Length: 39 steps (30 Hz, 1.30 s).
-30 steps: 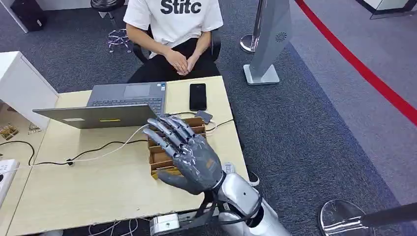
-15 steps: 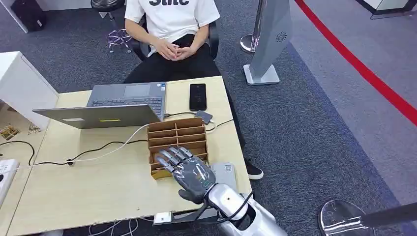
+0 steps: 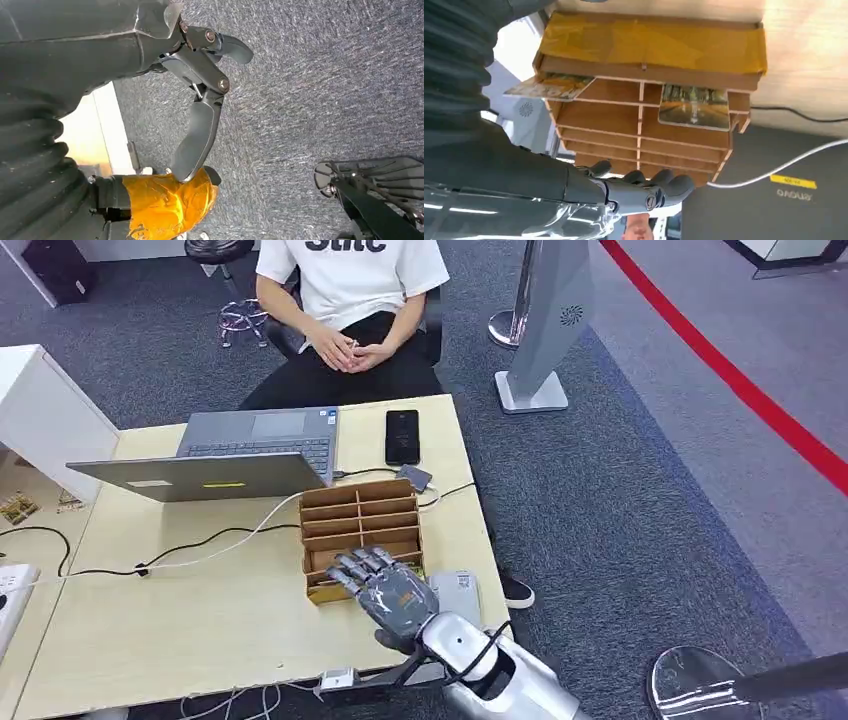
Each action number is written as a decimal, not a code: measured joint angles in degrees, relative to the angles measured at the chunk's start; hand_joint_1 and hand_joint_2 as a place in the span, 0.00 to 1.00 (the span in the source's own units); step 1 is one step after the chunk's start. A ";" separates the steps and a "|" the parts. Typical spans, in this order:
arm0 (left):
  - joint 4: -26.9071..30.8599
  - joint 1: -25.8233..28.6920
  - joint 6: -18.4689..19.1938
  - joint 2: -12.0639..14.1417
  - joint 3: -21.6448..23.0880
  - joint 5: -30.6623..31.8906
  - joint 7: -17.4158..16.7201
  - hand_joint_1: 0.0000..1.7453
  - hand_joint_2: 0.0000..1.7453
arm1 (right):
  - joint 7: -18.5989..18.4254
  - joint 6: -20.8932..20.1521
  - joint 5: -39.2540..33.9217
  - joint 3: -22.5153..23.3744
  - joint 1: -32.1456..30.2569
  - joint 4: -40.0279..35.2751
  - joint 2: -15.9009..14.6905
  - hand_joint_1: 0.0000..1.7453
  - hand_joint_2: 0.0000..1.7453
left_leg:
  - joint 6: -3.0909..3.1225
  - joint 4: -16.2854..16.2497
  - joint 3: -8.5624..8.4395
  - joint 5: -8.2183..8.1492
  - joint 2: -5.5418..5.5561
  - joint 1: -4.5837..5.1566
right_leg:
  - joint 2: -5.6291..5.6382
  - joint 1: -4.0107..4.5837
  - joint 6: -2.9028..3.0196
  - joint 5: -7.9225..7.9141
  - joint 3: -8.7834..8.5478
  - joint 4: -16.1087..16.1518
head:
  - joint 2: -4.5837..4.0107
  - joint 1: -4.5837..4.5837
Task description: Pass the card to the sensor for recognition and then transmit it.
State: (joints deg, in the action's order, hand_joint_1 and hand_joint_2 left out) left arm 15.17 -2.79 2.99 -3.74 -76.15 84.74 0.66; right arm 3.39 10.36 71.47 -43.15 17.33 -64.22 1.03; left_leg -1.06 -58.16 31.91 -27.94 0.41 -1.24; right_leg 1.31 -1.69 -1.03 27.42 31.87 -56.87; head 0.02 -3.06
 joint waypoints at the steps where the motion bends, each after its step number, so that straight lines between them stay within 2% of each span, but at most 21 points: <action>1: 0.02 0.00 0.00 -0.02 -0.04 0.02 0.00 0.00 1.00 | -0.33 0.17 0.46 0.00 -0.16 -0.42 -0.09 0.00 1.00 | 0.00 0.00 0.00 0.00 0.00 0.00 | 0.00 0.00 0.00 0.00 0.00 0.00 | 0.00 0.00; 7: 0.04 0.00 -0.18 -0.31 -0.72 0.02 0.00 0.00 1.00 | -2.84 0.35 3.43 0.50 -1.00 -2.05 -0.37 0.00 1.00 | 0.00 0.00 0.00 0.00 0.00 0.00 | 0.01 0.00 0.00 0.00 0.00 0.00 | 0.00 0.00; 18: 0.07 0.00 -0.31 -0.48 -1.14 0.04 -0.02 0.00 1.00 | -4.11 -0.88 4.46 5.31 -1.99 -2.45 -0.70 0.00 1.00 | 0.00 0.00 -0.01 0.00 0.00 0.00 | 0.00 0.00 0.00 0.00 0.00 0.00 | 0.00 0.00; 29: 0.15 0.00 -0.31 -0.48 -1.55 0.09 -0.33 0.00 1.00 | -2.56 -0.59 2.18 10.60 -3.98 -2.75 -1.03 0.00 1.00 | 0.01 0.00 0.00 -0.01 0.00 0.00 | 0.00 0.00 0.00 0.00 0.00 0.00 | 0.00 0.00; 39: 0.24 -0.02 -0.28 -0.48 -1.97 0.13 -0.33 0.00 1.00 | -1.51 -0.74 2.18 11.98 -4.78 -3.56 -1.11 0.00 1.00 | 0.01 0.00 -0.01 0.00 0.00 0.00 | 0.01 0.00 0.00 0.00 0.00 0.00 | 0.00 0.00</action>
State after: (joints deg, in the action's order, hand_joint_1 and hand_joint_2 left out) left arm 15.41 -2.80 2.71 -4.22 -78.12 84.87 0.33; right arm 1.88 9.62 73.66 -31.17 12.55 -67.78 -0.09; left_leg -1.05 -58.17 31.90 -27.95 0.41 -1.24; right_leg 1.31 -1.69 -1.03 27.42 31.87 -56.87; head 0.02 -3.06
